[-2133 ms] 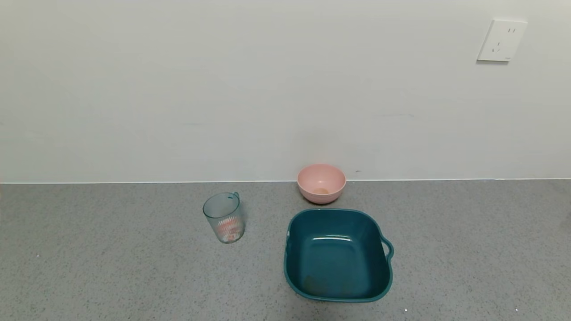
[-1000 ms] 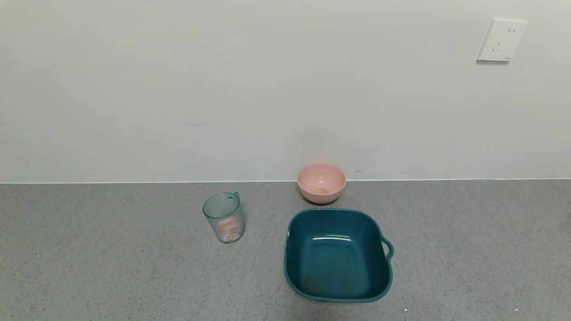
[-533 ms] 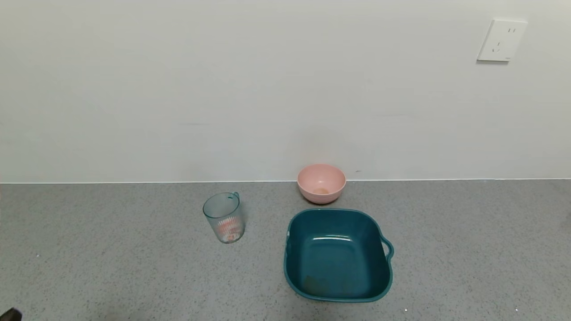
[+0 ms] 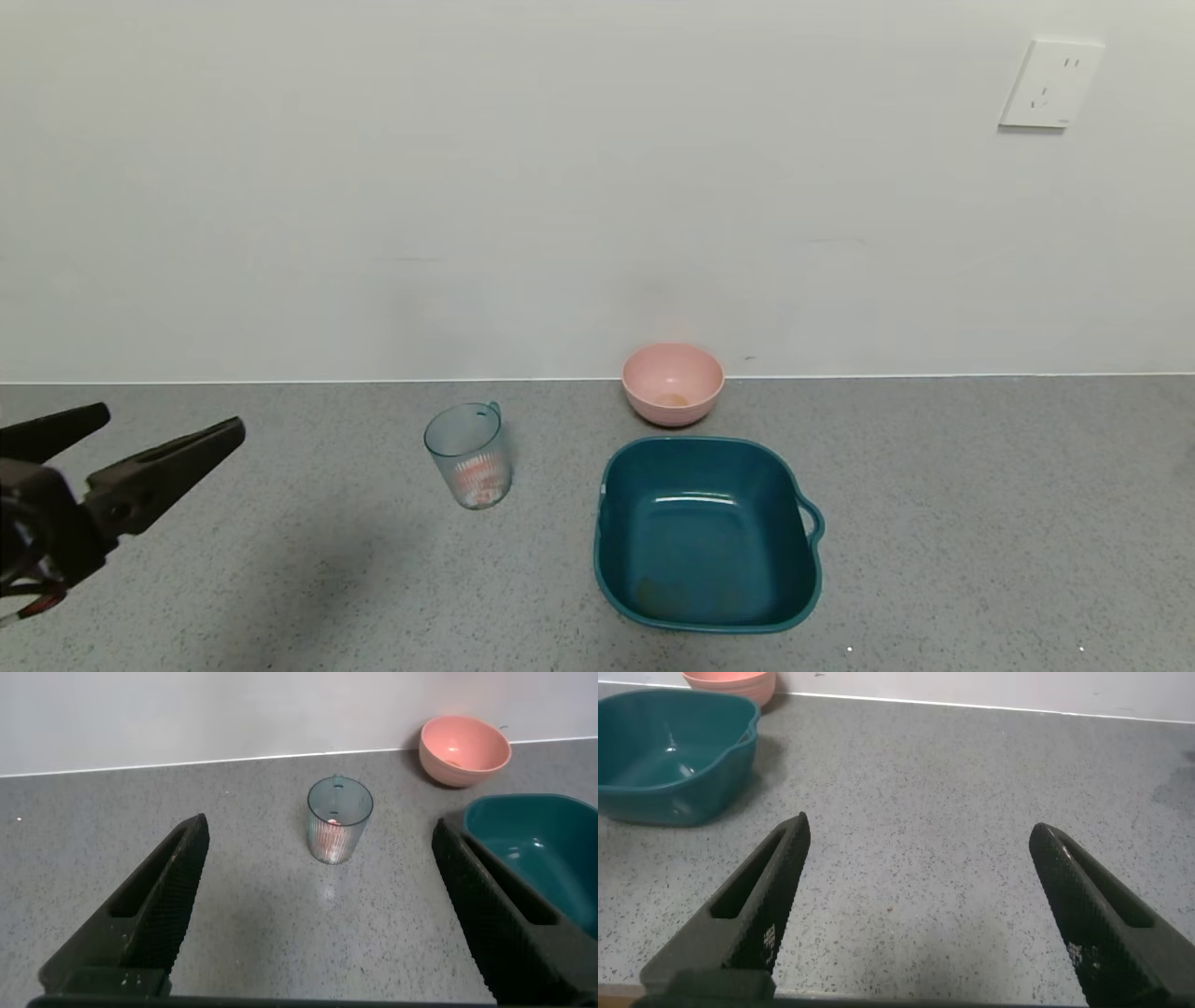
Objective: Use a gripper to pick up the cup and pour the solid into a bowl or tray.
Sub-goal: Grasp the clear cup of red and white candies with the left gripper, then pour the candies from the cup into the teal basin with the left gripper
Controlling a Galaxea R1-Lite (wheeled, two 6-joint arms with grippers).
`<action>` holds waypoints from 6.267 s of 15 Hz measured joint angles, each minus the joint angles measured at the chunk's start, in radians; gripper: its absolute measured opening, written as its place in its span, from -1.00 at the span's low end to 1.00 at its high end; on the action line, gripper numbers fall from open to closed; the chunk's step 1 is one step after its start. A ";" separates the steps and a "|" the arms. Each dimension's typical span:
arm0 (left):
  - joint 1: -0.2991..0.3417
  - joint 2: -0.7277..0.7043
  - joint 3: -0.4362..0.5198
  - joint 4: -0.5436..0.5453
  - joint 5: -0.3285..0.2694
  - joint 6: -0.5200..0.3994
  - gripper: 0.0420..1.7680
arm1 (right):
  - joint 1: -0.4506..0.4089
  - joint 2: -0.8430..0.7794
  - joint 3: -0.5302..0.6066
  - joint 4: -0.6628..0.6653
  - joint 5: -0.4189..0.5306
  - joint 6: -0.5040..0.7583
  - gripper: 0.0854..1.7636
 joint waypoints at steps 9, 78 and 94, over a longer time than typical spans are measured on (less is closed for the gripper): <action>0.014 0.254 -0.084 -0.037 0.000 -0.008 0.94 | 0.000 0.000 0.000 0.000 0.000 0.000 0.94; -0.206 1.158 -0.247 -0.531 0.219 0.020 0.49 | 0.000 0.000 0.000 0.000 0.000 0.000 0.94; -0.176 1.008 -0.351 -0.285 0.212 0.137 0.47 | 0.000 0.000 0.000 0.000 0.000 0.000 0.94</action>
